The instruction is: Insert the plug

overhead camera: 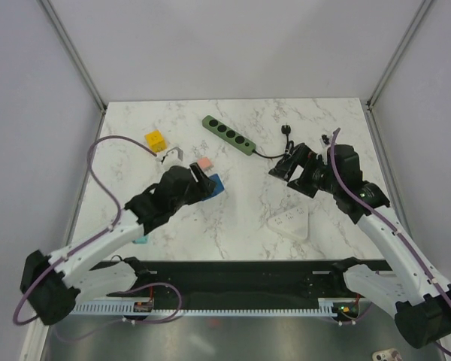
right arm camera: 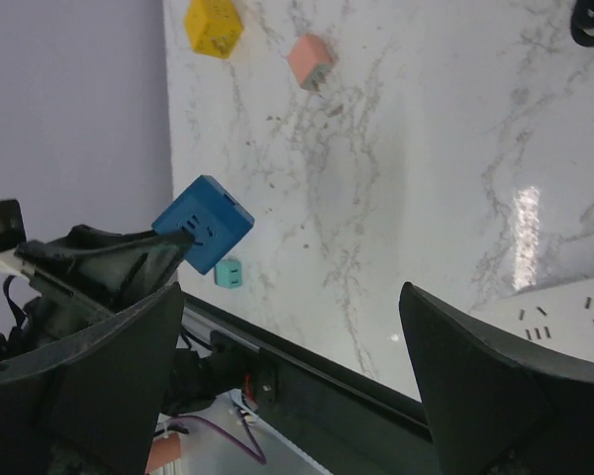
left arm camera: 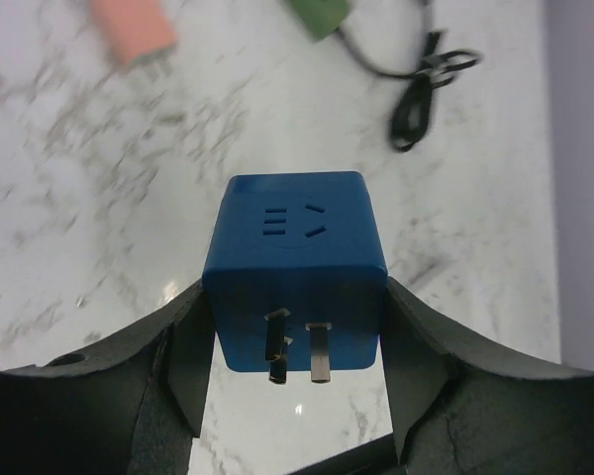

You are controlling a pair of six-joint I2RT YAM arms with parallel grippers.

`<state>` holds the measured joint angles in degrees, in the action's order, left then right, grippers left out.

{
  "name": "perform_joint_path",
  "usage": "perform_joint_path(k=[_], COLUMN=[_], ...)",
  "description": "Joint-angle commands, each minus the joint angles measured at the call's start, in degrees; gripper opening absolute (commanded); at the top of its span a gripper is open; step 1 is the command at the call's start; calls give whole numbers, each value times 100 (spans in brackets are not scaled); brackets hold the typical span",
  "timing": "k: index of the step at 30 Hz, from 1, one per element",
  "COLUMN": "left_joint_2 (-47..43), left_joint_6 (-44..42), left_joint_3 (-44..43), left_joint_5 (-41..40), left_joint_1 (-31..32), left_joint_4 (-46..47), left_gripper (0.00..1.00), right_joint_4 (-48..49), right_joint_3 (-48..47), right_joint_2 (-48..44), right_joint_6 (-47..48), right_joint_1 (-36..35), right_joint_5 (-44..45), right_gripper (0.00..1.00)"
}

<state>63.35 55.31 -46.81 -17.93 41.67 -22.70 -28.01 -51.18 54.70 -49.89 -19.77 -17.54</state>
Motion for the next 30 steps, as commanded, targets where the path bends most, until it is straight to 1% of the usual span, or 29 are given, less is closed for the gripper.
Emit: perform_joint_path(k=[1, 2, 3, 4, 6, 9, 10, 11, 13, 14, 16, 19, 21, 22, 27, 30], left_joint_2=[-1260, -1403, -1500, -1571, -1747, -2010, -2055, -2142, -2169, -2169, -2187, -2336, -2415, -2441, -2380, -2380], left_joint_6=[-2644, -2961, -3495, -3692, -4148, -4492, -4555, -4642, -5020, -5186, -5696, -5970, -6058, -6050, -5839, -5724], left_joint_3=[724, 943, 1015, 1059, 1121, 1349, 1515, 1604, 1779, 1815, 1920, 2035, 2123, 2140, 2035, 1948], left_joint_5=[60, 532, 719, 895, 1466, 1906, 1916, 1960, 2083, 2405, 2680, 3023, 3532, 3916, 4684, 4922], left_joint_1=[113, 113, 113, 113, 113, 131, 140, 166, 183, 184, 184, 184, 184, 184, 184, 184], left_joint_4=[3374, 3717, 3929, 4175, 4282, 4747, 5044, 5204, 5415, 5573, 5723, 5969, 6233, 6286, 6348, 6366], left_gripper=[2, 2, 2, 2, 2, 2, 2, 2, 2, 2, 2, 2, 2, 2, 2, 2], right_joint_4=[638, 769, 1040, 1165, 1393, 1465, 1543, 1788, 2009, 2123, 2124, 2177, 2299, 2361, 2765, 3581], right_joint_3=[-586, -612, -613, -604, -648, -648, -604, -456, -367, -410, -533, -595, -551, -508, -350, -51], right_joint_2=[58, 59, 67, 94, 181, 445, 498, 498, 515, 550, 769, 972, 973, 964, 1025, 982], right_joint_6=[-731, -846, -978, -1101, -1137, -1224, -1338, -1565, -1734, -1691, -1551, -1331, -1252, -1234, -1251, -1646], right_joint_1=[-27, -27, -27, -27, -36, -18, -36, -71, -167, -211, -299, -352, -387, -466, -809, -897], right_joint_5=[-293, -390, -443, -504, -785, -1251, -1321, -1357, -1454, -1524, -1892, -2445, -2631, -2771, -3097, -3369], right_gripper=[98, 98, 98, 98, 98, 98, 98, 98, 98, 98, 98, 98, 98, 98, 98, 98])
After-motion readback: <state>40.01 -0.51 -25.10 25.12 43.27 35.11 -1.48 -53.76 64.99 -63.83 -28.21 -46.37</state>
